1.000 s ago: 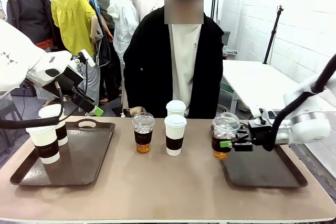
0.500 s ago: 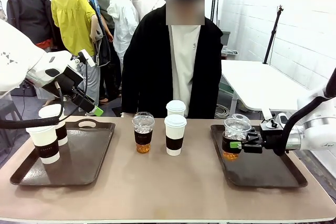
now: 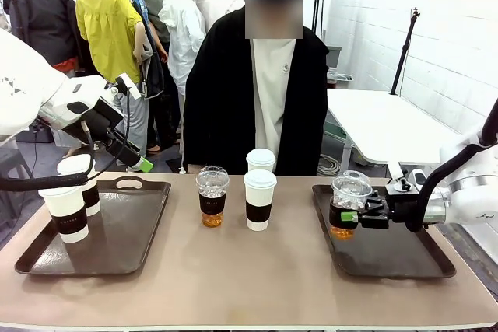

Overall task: Distribute the coffee onto the tray.
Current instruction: Pick up one iced Americano and place it on the right Handle tray.

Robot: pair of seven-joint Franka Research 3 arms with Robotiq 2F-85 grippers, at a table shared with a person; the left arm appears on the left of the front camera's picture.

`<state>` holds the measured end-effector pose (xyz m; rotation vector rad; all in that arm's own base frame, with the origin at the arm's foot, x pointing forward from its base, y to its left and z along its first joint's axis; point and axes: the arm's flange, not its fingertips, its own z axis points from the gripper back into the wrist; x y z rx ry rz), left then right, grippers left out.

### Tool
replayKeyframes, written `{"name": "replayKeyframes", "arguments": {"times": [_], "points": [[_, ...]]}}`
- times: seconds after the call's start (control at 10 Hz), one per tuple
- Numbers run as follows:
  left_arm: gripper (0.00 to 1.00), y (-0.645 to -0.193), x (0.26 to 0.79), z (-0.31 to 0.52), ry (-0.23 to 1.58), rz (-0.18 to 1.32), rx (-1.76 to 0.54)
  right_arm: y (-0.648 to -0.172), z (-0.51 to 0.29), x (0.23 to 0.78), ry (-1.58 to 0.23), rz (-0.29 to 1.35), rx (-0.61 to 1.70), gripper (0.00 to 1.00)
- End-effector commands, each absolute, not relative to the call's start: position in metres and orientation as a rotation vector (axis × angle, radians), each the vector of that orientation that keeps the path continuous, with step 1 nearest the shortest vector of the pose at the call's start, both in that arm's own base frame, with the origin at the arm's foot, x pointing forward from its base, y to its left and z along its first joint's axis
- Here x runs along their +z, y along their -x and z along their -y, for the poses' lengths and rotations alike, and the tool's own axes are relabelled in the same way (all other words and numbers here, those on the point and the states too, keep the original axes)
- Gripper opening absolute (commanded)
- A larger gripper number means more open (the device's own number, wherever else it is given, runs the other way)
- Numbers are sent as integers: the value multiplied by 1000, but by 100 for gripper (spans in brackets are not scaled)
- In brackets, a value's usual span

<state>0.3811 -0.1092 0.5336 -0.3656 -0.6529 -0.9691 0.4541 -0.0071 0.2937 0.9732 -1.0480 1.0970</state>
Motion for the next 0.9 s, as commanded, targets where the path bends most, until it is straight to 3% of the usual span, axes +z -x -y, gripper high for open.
{"name": "replayKeyframes", "arguments": {"times": [0.0, 0.8], "points": [[100, -383, 533, 108, 387, 654, -976, -483, 19, 303, -952, 1053, 1057, 62], [100, -383, 533, 108, 387, 654, -976, -588, 65, 287, -841, 1116, 893, 62]]}}
